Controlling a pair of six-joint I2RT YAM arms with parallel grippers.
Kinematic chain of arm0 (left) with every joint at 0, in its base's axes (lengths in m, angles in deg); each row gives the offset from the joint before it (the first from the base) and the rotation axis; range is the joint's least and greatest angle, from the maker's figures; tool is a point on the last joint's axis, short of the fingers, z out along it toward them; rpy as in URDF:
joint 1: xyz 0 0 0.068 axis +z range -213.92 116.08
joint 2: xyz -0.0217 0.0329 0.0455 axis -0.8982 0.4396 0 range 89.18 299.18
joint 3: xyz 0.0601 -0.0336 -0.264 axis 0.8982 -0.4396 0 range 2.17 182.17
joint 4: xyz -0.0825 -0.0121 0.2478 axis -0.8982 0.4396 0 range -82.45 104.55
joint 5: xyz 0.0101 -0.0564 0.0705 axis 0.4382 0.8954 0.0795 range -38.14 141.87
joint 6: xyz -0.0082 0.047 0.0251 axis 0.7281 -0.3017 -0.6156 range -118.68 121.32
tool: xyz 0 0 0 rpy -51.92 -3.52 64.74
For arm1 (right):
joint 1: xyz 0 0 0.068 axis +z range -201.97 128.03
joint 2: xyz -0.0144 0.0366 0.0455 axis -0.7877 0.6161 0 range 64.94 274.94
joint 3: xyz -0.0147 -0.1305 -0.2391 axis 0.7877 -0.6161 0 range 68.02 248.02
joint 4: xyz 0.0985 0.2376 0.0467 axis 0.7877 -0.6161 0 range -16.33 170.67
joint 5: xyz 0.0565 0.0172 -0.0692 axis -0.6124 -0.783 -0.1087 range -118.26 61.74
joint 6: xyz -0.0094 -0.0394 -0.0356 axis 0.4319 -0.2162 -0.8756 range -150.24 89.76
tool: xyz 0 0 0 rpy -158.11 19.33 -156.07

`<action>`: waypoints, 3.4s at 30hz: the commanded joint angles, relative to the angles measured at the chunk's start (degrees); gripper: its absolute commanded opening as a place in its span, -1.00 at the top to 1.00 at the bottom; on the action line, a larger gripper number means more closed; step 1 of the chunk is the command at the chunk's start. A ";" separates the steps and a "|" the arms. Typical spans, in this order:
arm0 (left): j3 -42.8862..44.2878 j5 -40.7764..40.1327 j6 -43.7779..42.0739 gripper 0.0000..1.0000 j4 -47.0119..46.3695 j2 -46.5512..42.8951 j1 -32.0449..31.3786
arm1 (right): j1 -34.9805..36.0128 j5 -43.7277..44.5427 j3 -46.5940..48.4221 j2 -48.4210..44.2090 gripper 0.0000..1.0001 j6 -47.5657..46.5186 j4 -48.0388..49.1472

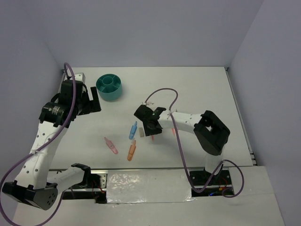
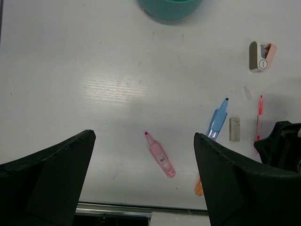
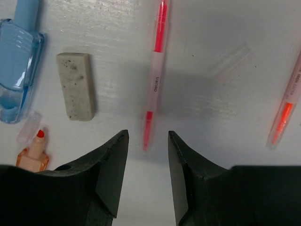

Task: Sort the stationery into containers
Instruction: Pick up the pen from the center of the board, then close the pen cap on the pen.

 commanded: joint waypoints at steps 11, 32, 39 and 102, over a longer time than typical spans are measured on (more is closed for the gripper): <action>-1.85 1.84 -2.17 -0.99 -0.51 -1.82 -0.19 | -2.67 0.82 0.22 4.38 0.09 -0.16 6.75; 1.49 4.03 5.72 -0.99 1.59 4.40 -0.28 | -3.11 4.24 -0.33 -6.76 1.00 5.81 -0.36; 2.27 -4.29 30.22 -0.95 -4.81 18.37 -18.61 | -11.44 1.36 -1.89 -28.27 1.00 1.16 -7.30; 16.88 -0.89 43.19 1.00 -7.36 60.51 -26.47 | -18.23 -11.30 -5.32 -46.76 0.99 -11.06 -11.45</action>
